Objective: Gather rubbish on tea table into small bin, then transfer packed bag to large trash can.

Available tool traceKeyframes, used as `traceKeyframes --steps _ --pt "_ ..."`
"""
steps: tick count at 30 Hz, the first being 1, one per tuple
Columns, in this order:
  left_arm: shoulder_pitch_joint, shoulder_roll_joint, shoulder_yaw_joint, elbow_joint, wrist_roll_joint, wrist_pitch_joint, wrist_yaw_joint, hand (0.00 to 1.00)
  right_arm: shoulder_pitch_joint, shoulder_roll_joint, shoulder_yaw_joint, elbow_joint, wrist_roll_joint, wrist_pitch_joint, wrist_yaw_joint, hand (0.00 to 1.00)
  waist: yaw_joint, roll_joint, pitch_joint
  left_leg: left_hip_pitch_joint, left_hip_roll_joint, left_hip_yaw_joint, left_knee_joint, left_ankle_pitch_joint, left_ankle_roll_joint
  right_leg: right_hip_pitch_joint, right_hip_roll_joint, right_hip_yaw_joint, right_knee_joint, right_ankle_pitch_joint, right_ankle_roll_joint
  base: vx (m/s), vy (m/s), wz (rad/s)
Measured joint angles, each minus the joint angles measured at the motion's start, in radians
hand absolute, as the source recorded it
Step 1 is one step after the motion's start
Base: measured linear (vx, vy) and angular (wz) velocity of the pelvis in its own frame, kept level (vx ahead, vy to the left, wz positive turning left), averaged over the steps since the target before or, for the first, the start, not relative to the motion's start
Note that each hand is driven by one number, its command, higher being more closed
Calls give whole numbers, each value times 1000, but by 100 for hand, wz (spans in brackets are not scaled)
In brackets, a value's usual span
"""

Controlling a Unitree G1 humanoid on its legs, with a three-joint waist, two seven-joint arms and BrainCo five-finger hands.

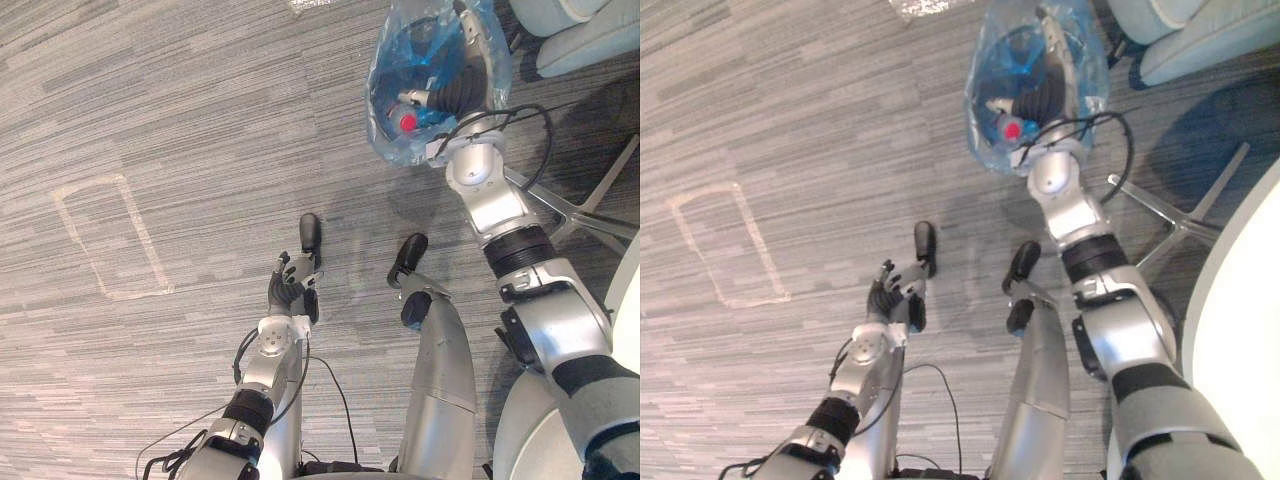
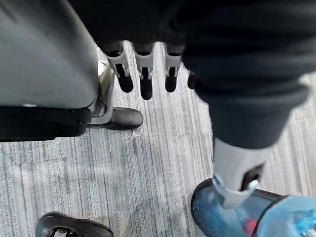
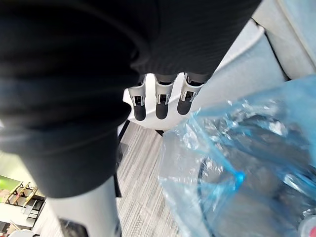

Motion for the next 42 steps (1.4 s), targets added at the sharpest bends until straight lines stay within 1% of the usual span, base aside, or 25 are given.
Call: traceKeyframes --steps 1,2,3,4,5,7,8,11,14,18,19,20,21,26,29,30,34,38,42 --pt "-1 1 0 -5 0 0 1 0 15 0 3 -17 -41 1 0 0 0 0 0 -3 4 3 6 -1 2 -2 2 0 0 4 -1 -20 -8 -8" --pt "-1 2 0 -5 0 0 2 0 21 0 3 -24 -47 2 -1 0 0 0 0 -3 4 4 8 -2 3 -1 2 0 0 4 -1 -26 -9 -11" --pt "-1 4 0 -6 0 0 3 0 34 -2 6 -42 -113 11 -3 0 0 0 0 -3 8 9 15 -5 8 -1 3 1 0 5 -3 -35 -9 -12" --pt "-1 5 0 -7 0 0 4 0 34 -2 10 -42 -149 16 -5 0 0 0 0 -4 11 11 22 -8 12 -1 4 3 0 6 -3 -30 -8 -11" --pt "-1 5 0 -7 0 0 4 0 35 -2 11 -42 -158 17 -5 0 -1 0 0 -4 11 12 23 -9 12 -1 5 3 0 6 -3 -34 -6 -9" --pt "-1 5 0 -13 1 0 5 0 37 -9 28 -42 -237 27 -6 0 -2 -1 0 -7 16 11 32 -11 14 1 12 7 -3 9 -1 -34 -2 -6" --pt "-1 5 0 -15 1 0 5 0 37 -10 35 -42 -246 31 -6 0 -2 -1 0 -8 17 11 36 -13 15 1 13 7 -2 9 -1 -50 -1 -6" --pt "-1 5 -4 -23 0 2 6 0 40 -10 71 -35 -323 44 -5 0 -2 -1 0 -10 20 12 37 -16 15 2 15 7 -4 9 0 -48 0 -4" --pt "-1 5 -12 -26 -3 4 6 0 40 -8 96 -7 -366 53 -1 0 -2 -1 0 -10 20 12 35 -16 15 2 15 6 -6 9 0 -27 0 1" --pt "0 6 -18 -49 -7 4 5 0 37 -8 131 96 -431 67 13 0 -2 -1 0 -10 19 12 9 -9 15 2 13 -4 -18 8 5 -46 -3 8" --pt "0 5 -19 -54 -7 4 5 0 36 -7 135 121 -431 72 14 0 -3 -1 0 -9 19 13 1 -4 14 2 11 -7 -18 8 5 -23 -9 17" --pt "0 5 -20 -62 -7 4 5 0 34 -6 141 167 -454 83 23 0 -3 -1 0 -9 17 12 -7 1 15 2 9 -10 -16 11 0 -34 -15 18" --pt "1 5 -20 -68 -8 4 5 0 31 -8 148 183 -470 89 28 0 -3 -1 0 -8 15 13 -13 8 7 1 6 -12 -15 11 0 -28 -14 17" --pt "2 6 -20 -121 -10 4 4 0 6 -7 158 256 -478 100 36 0 -4 -1 0 -17 2 21 -23 10 9 -22 -9 -4 1 6 3 -30 -14 8" --pt "3 4 -23 -163 -19 4 2 0 -8 -7 161 310 -507 110 43 0 -5 -1 0 -29 -7 27 -21 11 10 -48 -21 7 23 -4 6 -41 -14 8" --pt "2 4 -23 -169 -22 4 1 0 -10 -7 164 316 -507 111 43 100 -5 -1 0 -32 -8 27 -20 11 10 -51 -22 8 26 -5 6 -48 -16 9" --pt "3 3 -32 -193 -29 4 -2 0 -10 -7 176 334 -507 119 56 100 -5 -1 0 -56 -16 24 -10 10 12 -81 -35 10 53 -16 5 -57 -17 11" --pt "3 -2 -37 -194 -37 5 -2 0 -6 0 181 335 -506 119 70 100 -5 -1 0 -68 -15 19 10 8 13 -84 -34 9 60 -19 5 -52 -6 1" --pt "2 -6 -27 -182 -47 5 -2 0 -6 0 185 331 -493 119 70 100 -7 -1 0 -81 -11 12 37 -3 19 -88 -33 9 69 -26 13 -55 2 0"
